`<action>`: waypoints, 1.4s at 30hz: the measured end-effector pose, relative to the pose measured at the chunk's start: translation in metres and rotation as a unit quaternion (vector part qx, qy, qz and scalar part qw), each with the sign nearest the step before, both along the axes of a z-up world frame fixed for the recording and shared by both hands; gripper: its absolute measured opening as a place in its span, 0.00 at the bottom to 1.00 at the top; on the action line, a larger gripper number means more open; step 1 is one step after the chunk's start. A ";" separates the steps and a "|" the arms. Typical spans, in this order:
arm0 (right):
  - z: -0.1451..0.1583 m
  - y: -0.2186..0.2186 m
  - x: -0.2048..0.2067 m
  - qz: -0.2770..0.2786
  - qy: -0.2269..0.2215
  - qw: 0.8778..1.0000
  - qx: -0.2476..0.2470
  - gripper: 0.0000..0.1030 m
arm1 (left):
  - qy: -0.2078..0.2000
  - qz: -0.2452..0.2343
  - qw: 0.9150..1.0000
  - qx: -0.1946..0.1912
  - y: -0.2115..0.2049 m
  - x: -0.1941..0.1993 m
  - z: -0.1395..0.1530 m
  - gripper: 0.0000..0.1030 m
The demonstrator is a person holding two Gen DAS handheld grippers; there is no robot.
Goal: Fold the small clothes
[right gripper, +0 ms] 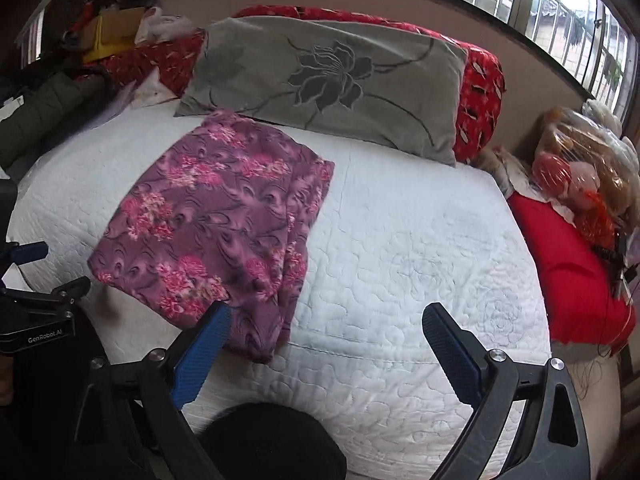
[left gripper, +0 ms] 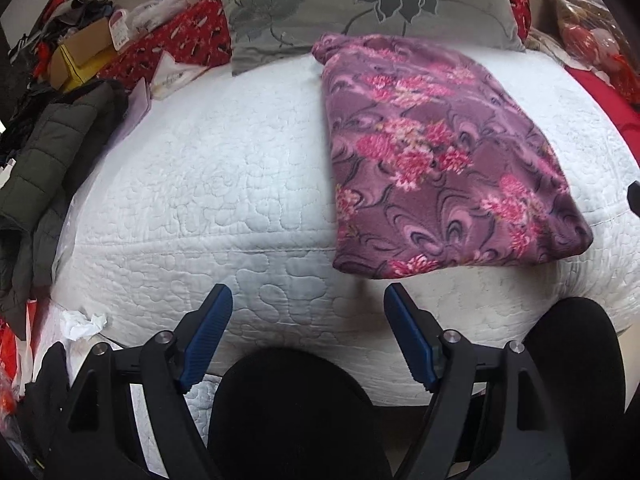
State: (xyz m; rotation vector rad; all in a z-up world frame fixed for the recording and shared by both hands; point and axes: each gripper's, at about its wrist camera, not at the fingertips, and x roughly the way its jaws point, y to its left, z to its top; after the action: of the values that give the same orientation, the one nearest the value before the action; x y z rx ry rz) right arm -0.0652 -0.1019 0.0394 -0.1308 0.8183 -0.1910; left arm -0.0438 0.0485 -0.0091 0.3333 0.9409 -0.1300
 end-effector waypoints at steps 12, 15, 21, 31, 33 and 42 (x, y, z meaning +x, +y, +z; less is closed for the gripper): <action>-0.003 -0.004 -0.017 -0.020 0.007 1.000 0.002 0.95 | -0.005 -0.026 0.999 -0.019 -0.011 -0.012 0.008 0.76; -0.002 -0.007 -0.020 -0.026 0.004 1.000 0.007 0.95 | -0.008 -0.034 0.999 -0.024 -0.015 -0.017 0.011 0.76; -0.003 -0.012 -0.021 -0.034 0.008 0.999 0.018 0.95 | -0.007 -0.048 0.998 -0.046 -0.016 -0.021 0.019 0.76; -0.003 -0.020 -0.025 -0.046 0.007 0.998 0.031 0.95 | -0.015 -0.064 0.996 -0.055 -0.020 -0.030 0.024 0.76; -0.003 -0.021 -0.025 -0.046 0.007 0.998 0.031 0.95 | -0.015 -0.066 0.996 -0.054 -0.020 -0.031 0.024 0.76; -0.003 -0.022 -0.027 -0.046 0.009 0.998 0.033 0.95 | -0.010 -0.062 0.996 -0.056 -0.022 -0.034 0.024 0.76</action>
State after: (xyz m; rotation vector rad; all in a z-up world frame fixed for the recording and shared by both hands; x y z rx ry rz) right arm -0.0921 -0.1234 0.0361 -0.0330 0.8487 -0.2496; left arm -0.0774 0.0262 0.0145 0.2880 0.8900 -0.2925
